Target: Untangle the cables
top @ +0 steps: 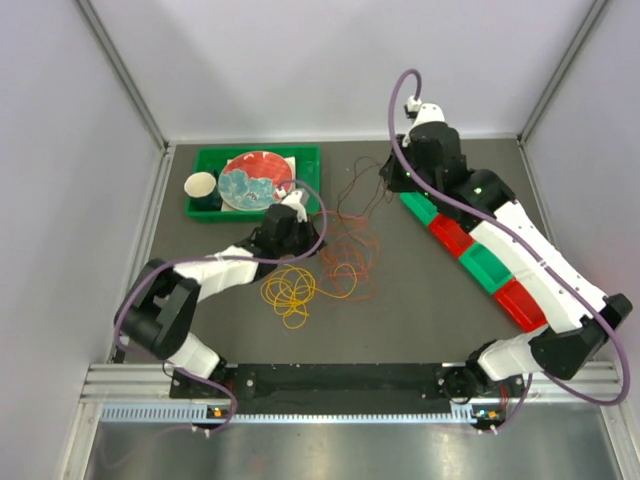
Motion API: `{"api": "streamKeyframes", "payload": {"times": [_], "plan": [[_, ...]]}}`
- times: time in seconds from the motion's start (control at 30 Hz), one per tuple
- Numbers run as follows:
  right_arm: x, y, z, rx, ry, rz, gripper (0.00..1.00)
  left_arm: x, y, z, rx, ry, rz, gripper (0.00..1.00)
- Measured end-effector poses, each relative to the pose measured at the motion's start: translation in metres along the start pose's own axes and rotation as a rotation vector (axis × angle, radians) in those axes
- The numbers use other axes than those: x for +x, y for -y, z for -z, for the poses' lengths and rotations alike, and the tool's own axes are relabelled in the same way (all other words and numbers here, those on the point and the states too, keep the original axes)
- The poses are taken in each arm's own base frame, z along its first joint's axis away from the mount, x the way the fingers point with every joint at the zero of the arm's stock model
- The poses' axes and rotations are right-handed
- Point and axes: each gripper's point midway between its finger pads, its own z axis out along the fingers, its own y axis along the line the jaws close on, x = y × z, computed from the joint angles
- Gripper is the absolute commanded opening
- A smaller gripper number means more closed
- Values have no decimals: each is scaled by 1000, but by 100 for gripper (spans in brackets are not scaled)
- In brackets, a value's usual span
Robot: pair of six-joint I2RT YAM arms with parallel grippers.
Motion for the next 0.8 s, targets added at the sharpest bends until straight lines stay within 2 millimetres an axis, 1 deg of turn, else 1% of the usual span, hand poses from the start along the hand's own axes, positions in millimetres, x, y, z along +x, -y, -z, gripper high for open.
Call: {"api": "streamKeyframes", "payload": {"times": [0.1, 0.17, 0.23, 0.3, 0.4, 0.5, 0.6, 0.7, 0.8], "plan": [[-26, -1, 12, -7, 58, -8, 0, -1, -6, 18, -33, 24, 3, 0], [-42, -3, 21, -17, 96, -9, 0, -1, -14, 30, -65, 42, 12, 0], [-57, -7, 29, -31, 130, -10, 0, 2, -30, 40, -107, 51, 38, 0], [-70, -11, 38, -45, 162, -13, 0, 6, -46, 46, -152, 51, 67, 0], [-86, -17, 49, -70, 202, -19, 0, 17, -69, 51, -224, 22, 101, 0], [-94, -22, 55, -92, 220, -24, 0, 24, -77, 53, -256, 3, 115, 0], [-94, -24, 57, -106, 218, -24, 0, 28, -85, 53, -289, -10, 135, 0], [-94, -24, 57, -109, 217, -25, 0, 32, -103, 56, -362, -17, 163, 0], [-92, -23, 60, -109, 216, -26, 0, 34, -123, 64, -441, -18, 200, 0]]}}
